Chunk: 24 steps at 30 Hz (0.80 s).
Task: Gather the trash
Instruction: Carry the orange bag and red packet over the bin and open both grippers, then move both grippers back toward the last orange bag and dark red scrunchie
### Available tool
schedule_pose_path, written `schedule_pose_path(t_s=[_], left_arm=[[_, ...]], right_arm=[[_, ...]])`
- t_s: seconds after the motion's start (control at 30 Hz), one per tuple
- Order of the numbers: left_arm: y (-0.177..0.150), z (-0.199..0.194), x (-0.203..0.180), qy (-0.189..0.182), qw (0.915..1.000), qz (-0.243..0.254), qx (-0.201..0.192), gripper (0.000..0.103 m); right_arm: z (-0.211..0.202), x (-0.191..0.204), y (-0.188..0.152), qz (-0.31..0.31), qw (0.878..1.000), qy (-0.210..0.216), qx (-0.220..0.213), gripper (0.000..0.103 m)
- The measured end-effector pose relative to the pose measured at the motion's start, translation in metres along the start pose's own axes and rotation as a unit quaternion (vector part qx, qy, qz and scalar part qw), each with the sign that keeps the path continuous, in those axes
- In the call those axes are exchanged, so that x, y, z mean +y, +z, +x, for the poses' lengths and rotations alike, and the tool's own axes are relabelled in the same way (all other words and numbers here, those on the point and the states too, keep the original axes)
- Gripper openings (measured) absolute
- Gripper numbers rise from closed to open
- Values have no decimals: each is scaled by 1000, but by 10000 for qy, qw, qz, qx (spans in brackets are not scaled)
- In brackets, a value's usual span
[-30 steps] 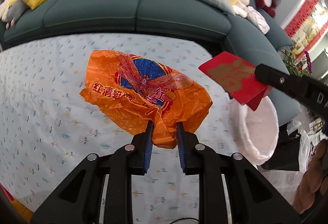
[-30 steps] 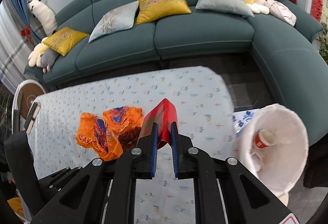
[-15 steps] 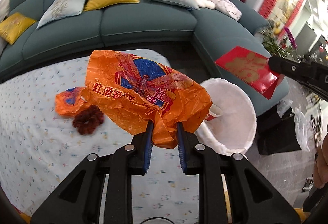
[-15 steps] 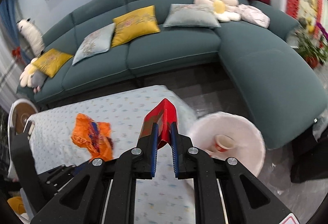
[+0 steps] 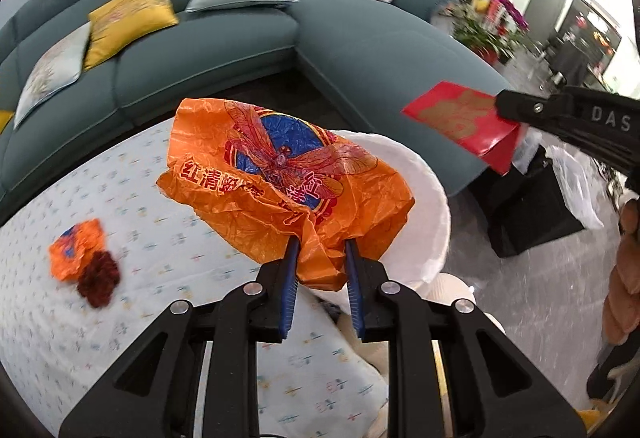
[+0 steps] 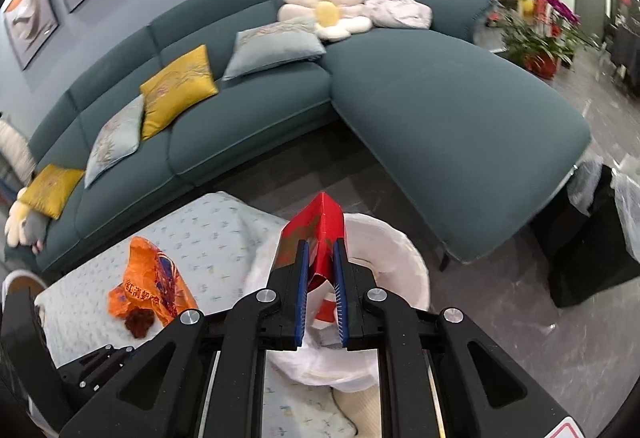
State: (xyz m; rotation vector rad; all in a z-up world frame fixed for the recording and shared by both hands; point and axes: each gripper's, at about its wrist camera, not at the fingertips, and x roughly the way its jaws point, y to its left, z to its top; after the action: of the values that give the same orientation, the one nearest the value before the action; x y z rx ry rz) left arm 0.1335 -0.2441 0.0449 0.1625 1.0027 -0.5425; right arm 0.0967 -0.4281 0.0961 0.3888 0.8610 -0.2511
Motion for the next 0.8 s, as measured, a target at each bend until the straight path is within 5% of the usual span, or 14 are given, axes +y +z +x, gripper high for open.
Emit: schedule_pose_path(t_s=[0.3,0.43,0.8], left_arm=[[6,34,-26,-92,9995,183,260,29],[5,38,-26,-17,9996,124,262,42],[0,35,-7,127,9995,-96,258,45]], right_arm=[[20,-14,-5,305,9993,-149,163,20],[15,-10,-6,270,9995,-165,60,41],[13,2,-6,111,9999,-120,43,42]])
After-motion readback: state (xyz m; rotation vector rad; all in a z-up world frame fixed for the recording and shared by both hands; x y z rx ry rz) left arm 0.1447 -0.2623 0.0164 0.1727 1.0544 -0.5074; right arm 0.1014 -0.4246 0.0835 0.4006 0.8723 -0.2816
